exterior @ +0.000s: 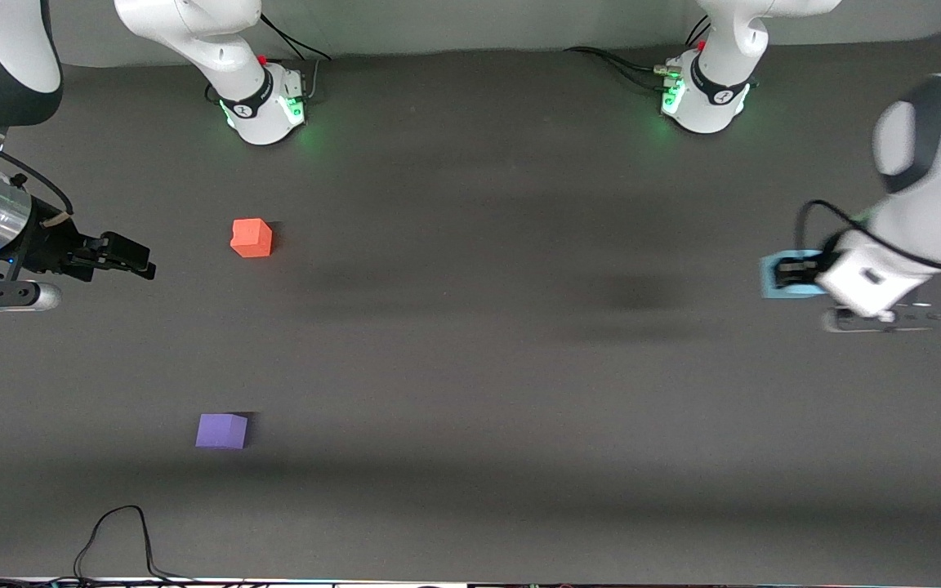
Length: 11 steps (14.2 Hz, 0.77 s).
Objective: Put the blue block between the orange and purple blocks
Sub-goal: 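Carry the blue block to mid-table and release it with the left gripper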
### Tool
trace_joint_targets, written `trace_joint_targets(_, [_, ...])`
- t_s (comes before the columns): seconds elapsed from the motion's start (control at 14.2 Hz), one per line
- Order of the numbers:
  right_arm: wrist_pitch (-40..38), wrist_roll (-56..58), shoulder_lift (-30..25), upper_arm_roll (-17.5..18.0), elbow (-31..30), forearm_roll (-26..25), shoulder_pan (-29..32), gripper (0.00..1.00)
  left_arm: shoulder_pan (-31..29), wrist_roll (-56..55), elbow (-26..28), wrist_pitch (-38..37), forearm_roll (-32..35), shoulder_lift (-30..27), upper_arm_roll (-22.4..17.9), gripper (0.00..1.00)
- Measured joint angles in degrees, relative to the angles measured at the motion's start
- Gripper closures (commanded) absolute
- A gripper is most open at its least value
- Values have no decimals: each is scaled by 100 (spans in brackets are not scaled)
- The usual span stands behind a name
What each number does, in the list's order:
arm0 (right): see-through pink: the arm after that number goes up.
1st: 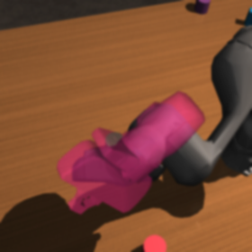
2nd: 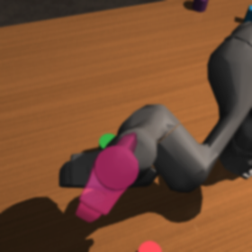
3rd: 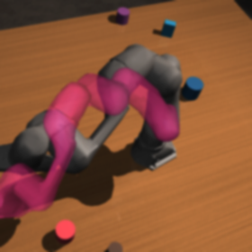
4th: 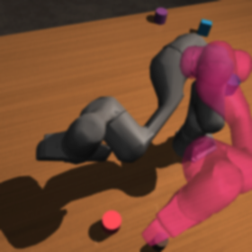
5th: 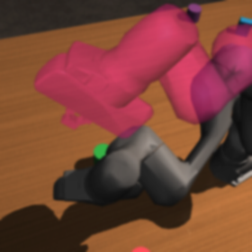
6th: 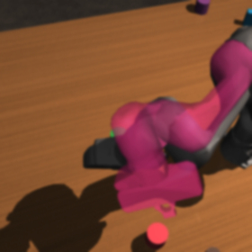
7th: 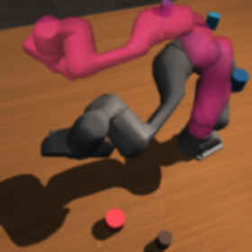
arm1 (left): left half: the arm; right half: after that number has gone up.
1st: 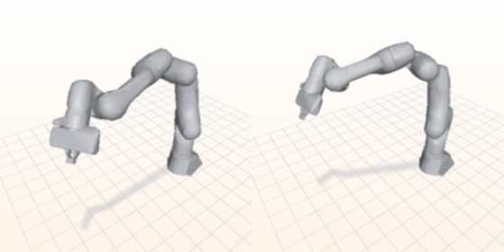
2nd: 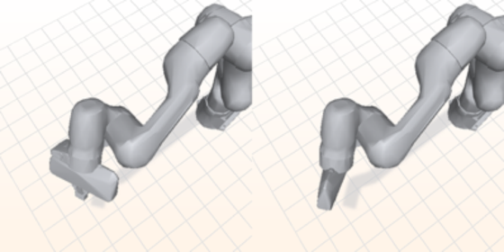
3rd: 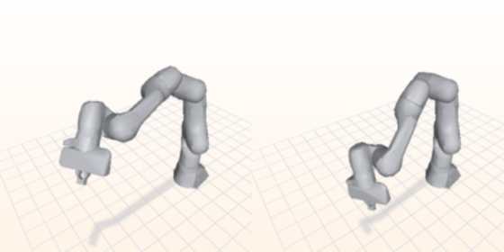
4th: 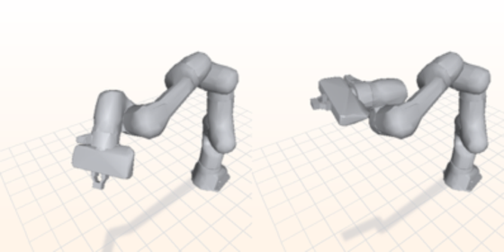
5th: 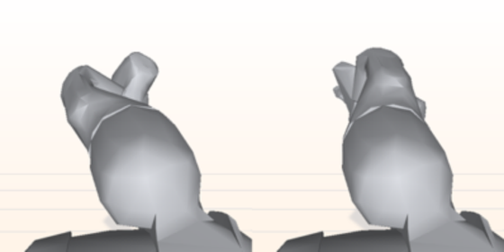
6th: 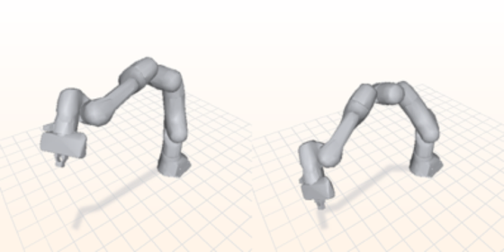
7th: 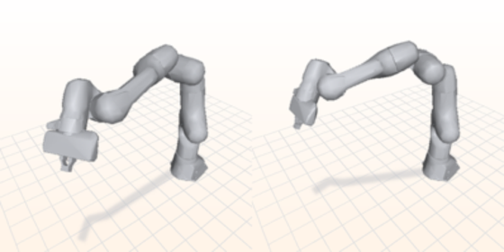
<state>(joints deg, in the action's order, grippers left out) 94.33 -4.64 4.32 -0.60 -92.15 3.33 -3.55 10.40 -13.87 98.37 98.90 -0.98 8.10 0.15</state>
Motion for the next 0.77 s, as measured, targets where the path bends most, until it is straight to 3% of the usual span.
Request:
trace_joint_targets(0.35, [0,0,0,-19,0,5,1,0,1730,-2362,-699,394,-156,782,162,63])
trace_joint_targets(0.77, [47,0,41,16,-1,199,-7,0,3708,-4552,-1982,1316,177,2605,196,63])
